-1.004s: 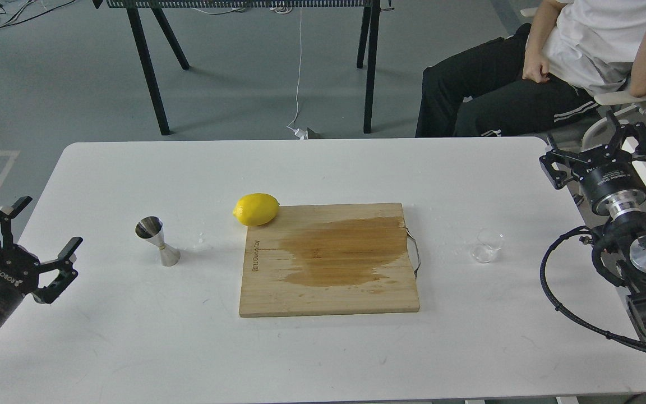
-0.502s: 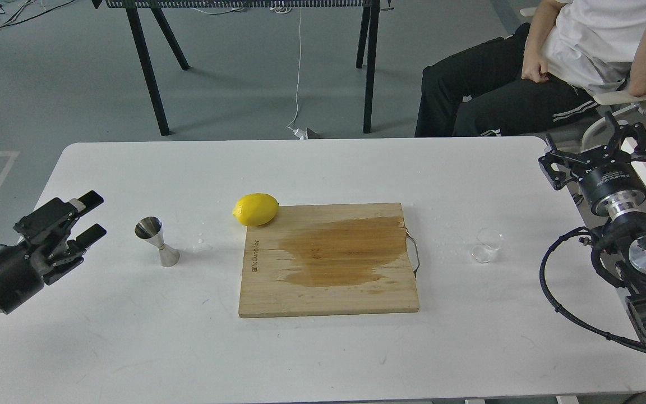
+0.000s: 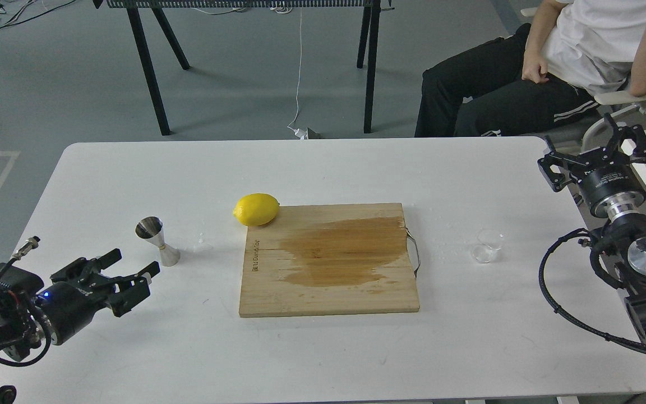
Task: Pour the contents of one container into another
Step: 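Close the left gripper around the steel jigger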
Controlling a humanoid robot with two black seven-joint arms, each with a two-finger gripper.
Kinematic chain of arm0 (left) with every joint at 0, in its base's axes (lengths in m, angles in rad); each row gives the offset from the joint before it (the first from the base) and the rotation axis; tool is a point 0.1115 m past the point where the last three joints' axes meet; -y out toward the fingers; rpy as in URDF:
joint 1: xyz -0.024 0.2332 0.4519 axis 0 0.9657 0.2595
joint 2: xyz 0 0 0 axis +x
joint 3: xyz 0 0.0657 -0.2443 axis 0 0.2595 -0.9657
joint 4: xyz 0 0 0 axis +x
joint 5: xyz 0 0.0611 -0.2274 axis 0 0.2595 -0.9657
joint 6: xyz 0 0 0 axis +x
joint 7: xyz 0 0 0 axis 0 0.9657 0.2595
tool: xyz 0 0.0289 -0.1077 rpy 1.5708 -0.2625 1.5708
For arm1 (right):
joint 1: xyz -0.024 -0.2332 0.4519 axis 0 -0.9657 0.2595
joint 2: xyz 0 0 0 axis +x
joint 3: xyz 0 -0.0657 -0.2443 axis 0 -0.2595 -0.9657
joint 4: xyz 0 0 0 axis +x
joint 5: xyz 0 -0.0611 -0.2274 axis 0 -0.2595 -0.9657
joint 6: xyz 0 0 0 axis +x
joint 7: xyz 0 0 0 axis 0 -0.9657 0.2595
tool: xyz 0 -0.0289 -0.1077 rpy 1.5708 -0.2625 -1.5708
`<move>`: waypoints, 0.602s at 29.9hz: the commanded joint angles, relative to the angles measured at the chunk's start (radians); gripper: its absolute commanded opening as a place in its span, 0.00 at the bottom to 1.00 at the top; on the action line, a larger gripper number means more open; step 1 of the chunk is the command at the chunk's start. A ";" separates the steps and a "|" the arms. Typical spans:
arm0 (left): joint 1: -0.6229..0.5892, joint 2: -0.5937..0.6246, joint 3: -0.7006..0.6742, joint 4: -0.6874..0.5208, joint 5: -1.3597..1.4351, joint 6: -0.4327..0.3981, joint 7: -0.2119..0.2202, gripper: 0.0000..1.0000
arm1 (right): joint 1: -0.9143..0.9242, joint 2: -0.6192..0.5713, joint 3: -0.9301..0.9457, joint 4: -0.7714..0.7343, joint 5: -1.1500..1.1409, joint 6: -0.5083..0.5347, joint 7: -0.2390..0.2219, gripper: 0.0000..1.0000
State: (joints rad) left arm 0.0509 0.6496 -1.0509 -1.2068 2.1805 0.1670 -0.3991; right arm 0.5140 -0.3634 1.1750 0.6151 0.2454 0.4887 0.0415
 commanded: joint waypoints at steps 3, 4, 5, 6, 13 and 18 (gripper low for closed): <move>-0.092 -0.083 0.072 0.170 0.001 0.054 0.008 0.90 | 0.000 0.000 -0.001 0.000 0.000 0.000 0.000 1.00; -0.103 -0.094 0.078 0.196 0.001 0.062 0.008 0.90 | 0.000 0.000 0.000 0.000 0.000 0.000 0.000 1.00; -0.112 -0.105 0.084 0.225 0.001 0.075 0.008 0.90 | 0.000 0.000 0.000 0.000 -0.001 0.000 0.000 1.00; -0.120 -0.113 0.092 0.249 0.001 0.086 0.008 0.90 | 0.000 -0.002 0.000 0.000 0.000 0.000 0.000 1.00; -0.207 -0.188 0.137 0.401 0.001 0.157 0.016 0.85 | -0.006 0.000 -0.001 -0.003 0.000 0.000 0.000 1.00; -0.226 -0.200 0.147 0.415 0.001 0.169 0.036 0.81 | -0.005 0.001 -0.001 -0.003 -0.001 0.000 0.000 1.00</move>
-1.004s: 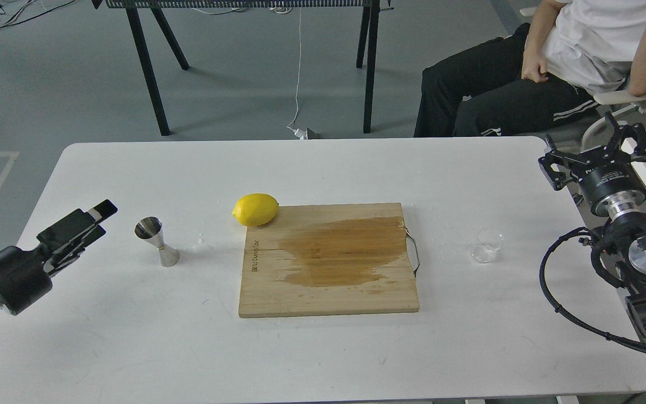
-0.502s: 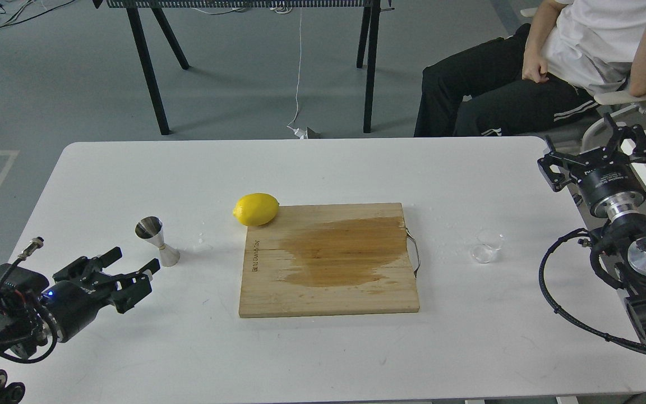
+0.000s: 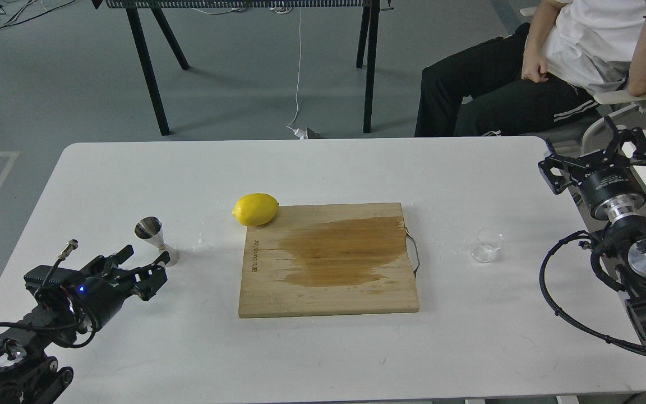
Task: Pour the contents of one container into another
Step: 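Close the left gripper around the steel jigger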
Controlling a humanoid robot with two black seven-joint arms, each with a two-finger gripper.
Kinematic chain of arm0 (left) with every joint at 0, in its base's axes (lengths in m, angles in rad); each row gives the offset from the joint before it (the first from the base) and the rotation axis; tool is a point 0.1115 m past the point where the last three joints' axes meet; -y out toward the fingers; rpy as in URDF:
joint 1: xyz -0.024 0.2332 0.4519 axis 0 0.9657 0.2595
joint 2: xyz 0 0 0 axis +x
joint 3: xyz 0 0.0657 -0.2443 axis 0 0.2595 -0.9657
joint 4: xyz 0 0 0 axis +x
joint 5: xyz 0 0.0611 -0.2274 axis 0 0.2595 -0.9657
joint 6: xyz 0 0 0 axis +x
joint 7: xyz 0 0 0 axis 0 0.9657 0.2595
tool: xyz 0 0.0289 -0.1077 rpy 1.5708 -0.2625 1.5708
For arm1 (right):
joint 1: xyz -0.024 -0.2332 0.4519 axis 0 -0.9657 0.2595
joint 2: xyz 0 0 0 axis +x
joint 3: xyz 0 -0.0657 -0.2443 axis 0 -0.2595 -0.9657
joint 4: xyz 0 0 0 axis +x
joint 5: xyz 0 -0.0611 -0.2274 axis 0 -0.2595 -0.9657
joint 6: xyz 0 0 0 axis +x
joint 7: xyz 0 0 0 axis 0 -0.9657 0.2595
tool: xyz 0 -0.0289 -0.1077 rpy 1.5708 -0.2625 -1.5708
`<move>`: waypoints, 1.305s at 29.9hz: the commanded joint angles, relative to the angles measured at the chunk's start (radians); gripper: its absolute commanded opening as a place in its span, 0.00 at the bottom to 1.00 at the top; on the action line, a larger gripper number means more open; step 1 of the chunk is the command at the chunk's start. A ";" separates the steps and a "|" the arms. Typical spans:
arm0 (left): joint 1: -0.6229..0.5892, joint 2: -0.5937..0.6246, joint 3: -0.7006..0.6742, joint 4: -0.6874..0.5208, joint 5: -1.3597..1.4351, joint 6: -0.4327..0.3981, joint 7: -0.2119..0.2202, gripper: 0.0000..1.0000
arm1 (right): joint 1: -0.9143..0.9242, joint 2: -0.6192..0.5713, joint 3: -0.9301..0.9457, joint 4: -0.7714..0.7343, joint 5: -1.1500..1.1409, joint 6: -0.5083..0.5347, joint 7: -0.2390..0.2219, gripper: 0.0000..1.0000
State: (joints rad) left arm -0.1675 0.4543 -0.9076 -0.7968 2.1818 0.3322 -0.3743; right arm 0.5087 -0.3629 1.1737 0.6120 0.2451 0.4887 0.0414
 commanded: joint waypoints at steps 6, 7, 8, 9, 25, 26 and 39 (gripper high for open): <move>-0.018 -0.017 0.004 0.007 0.000 0.004 0.012 0.73 | 0.001 -0.001 0.000 -0.001 -0.001 0.000 0.000 1.00; -0.018 -0.020 0.004 0.007 0.000 0.005 0.012 0.73 | 0.001 -0.001 0.000 -0.001 -0.001 0.000 0.000 1.00; -0.017 -0.022 0.004 0.007 0.000 0.007 0.012 0.73 | 0.001 -0.001 0.000 -0.001 -0.001 0.000 0.000 1.00; -0.018 -0.022 0.004 0.007 0.000 0.010 0.012 0.71 | 0.001 -0.001 0.000 -0.001 -0.001 0.000 0.000 1.00; -0.027 -0.040 0.006 0.007 0.000 0.013 0.044 0.52 | -0.007 0.002 -0.005 0.000 -0.001 0.000 0.000 1.00; -0.027 -0.042 0.006 0.007 0.000 0.013 0.044 0.50 | -0.006 0.002 -0.005 0.000 -0.001 0.000 0.000 1.00; -0.040 -0.049 0.026 0.008 0.000 0.027 0.044 0.34 | -0.006 -0.004 -0.005 0.000 -0.001 0.000 0.000 1.00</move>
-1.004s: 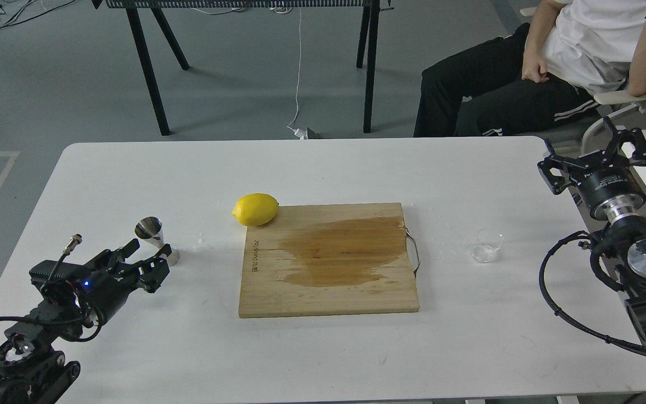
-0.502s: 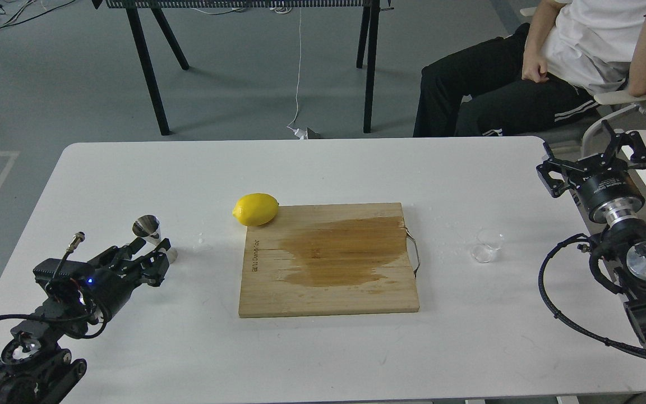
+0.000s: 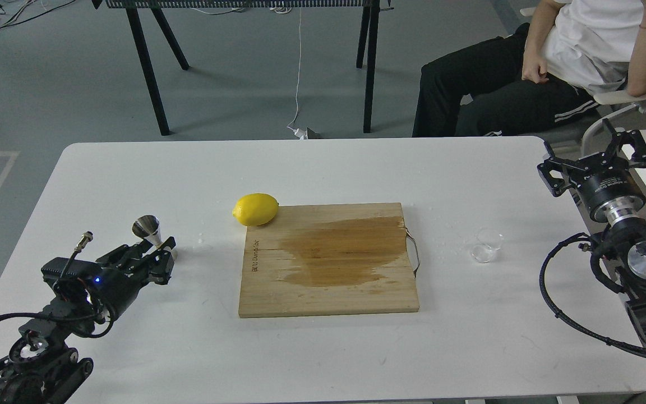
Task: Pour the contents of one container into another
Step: 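Close the left gripper around the steel jigger, then lift the jigger with the left gripper and carry it over the board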
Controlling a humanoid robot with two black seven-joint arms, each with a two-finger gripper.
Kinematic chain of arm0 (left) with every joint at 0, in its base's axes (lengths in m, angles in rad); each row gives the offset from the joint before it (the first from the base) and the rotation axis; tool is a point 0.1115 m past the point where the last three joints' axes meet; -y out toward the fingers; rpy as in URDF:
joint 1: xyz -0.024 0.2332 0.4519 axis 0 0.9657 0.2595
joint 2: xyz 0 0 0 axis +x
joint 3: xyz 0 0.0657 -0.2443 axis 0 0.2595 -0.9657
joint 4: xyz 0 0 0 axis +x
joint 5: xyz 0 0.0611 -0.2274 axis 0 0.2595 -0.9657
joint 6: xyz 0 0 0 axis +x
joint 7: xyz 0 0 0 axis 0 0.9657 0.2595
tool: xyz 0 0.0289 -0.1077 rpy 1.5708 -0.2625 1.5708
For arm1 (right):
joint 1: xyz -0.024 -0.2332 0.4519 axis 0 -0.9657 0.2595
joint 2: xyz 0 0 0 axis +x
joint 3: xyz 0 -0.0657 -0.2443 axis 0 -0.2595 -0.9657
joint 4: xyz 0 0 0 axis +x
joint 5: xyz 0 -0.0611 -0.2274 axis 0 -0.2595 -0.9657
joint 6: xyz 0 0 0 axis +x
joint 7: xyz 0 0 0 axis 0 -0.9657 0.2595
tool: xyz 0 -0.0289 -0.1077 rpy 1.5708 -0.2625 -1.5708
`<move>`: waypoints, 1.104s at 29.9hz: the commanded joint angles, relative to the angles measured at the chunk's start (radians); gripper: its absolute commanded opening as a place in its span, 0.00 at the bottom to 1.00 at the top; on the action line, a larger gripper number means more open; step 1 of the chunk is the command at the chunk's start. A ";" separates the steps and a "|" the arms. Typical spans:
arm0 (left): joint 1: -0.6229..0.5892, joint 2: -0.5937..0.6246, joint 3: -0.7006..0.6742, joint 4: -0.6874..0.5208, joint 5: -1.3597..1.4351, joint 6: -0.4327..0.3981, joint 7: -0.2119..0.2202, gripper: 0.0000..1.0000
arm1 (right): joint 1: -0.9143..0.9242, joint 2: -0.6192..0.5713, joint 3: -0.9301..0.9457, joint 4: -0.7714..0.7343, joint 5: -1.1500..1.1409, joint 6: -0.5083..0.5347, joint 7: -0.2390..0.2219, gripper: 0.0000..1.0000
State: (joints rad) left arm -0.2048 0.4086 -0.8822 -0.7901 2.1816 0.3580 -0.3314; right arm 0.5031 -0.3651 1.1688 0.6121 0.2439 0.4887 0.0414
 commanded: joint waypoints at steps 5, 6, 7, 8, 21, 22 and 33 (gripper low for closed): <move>-0.002 -0.004 0.002 0.015 0.000 0.003 0.000 0.24 | 0.000 -0.002 0.002 0.000 0.000 0.000 0.000 1.00; -0.002 -0.004 0.002 0.017 0.000 0.003 -0.001 0.24 | 0.000 -0.002 0.002 0.000 0.000 0.000 0.000 1.00; -0.002 -0.004 0.000 0.017 0.000 0.004 -0.001 0.24 | 0.000 -0.002 0.002 0.000 0.000 0.000 0.000 1.00; -0.002 -0.004 0.002 0.017 0.000 0.007 -0.003 0.20 | 0.000 -0.002 0.002 0.000 0.000 0.000 0.000 1.00; -0.007 0.096 -0.001 -0.211 0.000 0.024 0.003 0.07 | -0.001 -0.005 0.012 0.000 0.000 0.000 0.000 1.00; -0.008 0.113 0.000 -0.240 0.000 0.022 0.002 0.07 | -0.001 -0.009 0.012 0.000 0.000 0.000 0.000 1.00; -0.221 0.018 0.031 -0.348 0.000 -0.129 0.003 0.06 | -0.018 -0.041 0.014 0.006 0.002 0.000 0.000 1.00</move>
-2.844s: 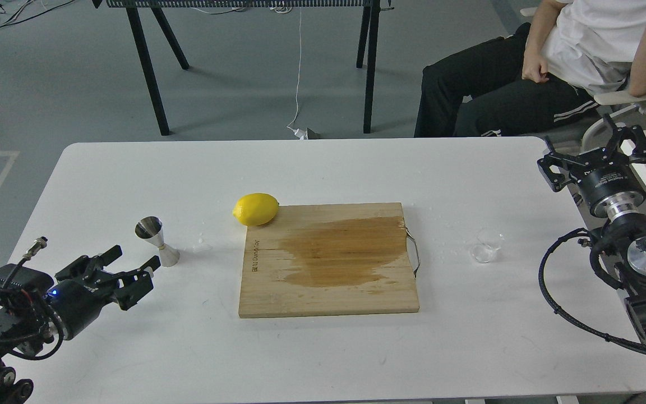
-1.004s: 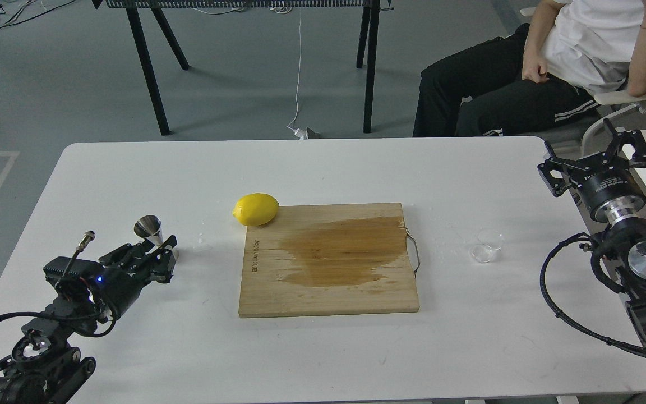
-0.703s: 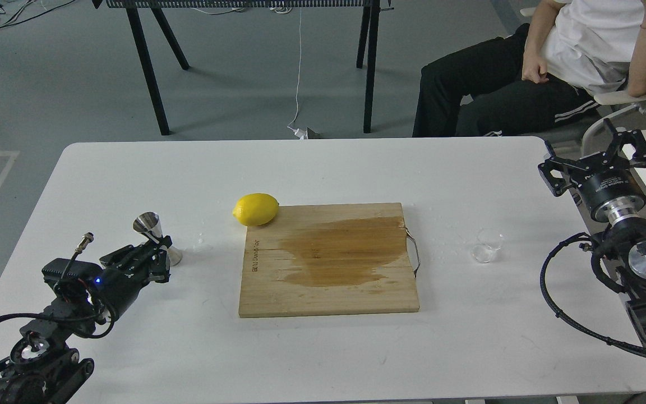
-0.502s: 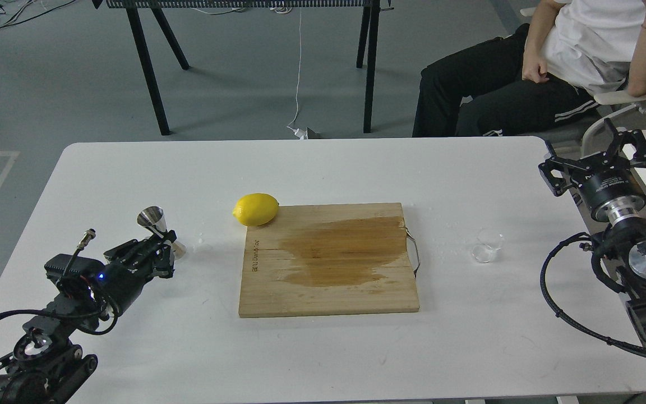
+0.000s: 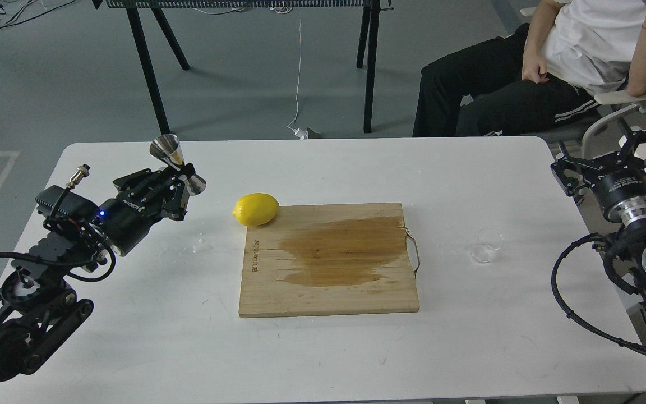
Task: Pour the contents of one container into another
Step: 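Lift the jigger with the left gripper and carry it over the board, then lower the jigger upright onto the middle of the cutting board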
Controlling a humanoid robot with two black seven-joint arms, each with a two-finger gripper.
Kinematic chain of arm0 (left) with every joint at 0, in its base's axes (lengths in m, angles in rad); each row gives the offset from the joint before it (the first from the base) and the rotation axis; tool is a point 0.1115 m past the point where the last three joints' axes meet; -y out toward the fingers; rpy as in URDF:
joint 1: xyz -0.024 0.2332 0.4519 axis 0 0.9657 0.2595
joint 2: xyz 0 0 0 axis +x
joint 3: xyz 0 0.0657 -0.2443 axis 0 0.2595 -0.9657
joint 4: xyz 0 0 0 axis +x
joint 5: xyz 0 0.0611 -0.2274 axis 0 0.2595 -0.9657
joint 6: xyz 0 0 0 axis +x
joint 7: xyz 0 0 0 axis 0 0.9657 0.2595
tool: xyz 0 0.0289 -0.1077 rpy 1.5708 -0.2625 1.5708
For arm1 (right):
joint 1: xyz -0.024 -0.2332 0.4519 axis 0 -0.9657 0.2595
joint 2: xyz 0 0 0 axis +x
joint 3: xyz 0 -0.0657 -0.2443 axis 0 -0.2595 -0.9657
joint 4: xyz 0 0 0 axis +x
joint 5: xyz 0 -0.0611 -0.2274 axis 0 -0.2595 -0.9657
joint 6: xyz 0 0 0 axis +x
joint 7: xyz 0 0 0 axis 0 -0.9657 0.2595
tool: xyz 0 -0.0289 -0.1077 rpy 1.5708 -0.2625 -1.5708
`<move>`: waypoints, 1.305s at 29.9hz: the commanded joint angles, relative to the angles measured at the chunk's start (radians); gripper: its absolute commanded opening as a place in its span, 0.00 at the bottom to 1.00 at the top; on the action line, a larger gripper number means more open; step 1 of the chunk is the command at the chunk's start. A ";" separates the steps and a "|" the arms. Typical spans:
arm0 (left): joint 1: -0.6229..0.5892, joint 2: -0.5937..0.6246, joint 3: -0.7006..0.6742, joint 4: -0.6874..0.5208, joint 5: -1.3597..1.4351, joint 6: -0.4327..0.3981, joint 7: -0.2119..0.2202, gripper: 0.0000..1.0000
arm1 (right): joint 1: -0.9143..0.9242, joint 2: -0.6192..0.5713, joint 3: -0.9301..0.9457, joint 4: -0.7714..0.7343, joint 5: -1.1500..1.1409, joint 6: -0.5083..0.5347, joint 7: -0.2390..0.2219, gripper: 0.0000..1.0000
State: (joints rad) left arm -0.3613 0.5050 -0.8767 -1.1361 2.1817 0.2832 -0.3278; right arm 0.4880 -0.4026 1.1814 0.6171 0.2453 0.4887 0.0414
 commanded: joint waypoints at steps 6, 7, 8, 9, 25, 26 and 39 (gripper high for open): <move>-0.145 -0.238 0.179 0.007 0.000 -0.104 0.038 0.05 | -0.005 -0.036 0.006 0.000 0.003 0.000 0.000 1.00; -0.145 -0.267 0.195 0.016 0.000 -0.108 0.047 0.05 | -0.009 -0.041 0.009 0.000 0.003 0.000 0.000 1.00; -0.145 -0.288 0.205 0.024 0.000 -0.113 0.050 0.05 | -0.011 -0.042 0.011 0.000 0.003 0.000 0.000 1.00; -0.145 -0.315 0.212 0.044 0.000 -0.121 0.052 0.05 | -0.012 -0.042 0.012 0.000 0.005 0.000 0.000 1.00; -0.136 -0.459 0.315 0.277 0.000 -0.131 0.085 0.06 | -0.017 -0.047 0.012 0.000 0.005 0.000 0.006 1.00; -0.137 -0.457 0.315 0.279 0.000 -0.131 0.085 0.06 | -0.017 -0.047 0.012 0.000 0.005 0.000 0.006 1.00; -0.149 -0.451 0.312 0.309 0.000 -0.133 0.087 0.07 | -0.019 -0.047 0.012 0.001 0.005 0.000 0.006 1.00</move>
State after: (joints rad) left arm -0.5062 0.0522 -0.5654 -0.8419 2.1816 0.1508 -0.2409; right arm 0.4703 -0.4496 1.1935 0.6168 0.2501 0.4887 0.0476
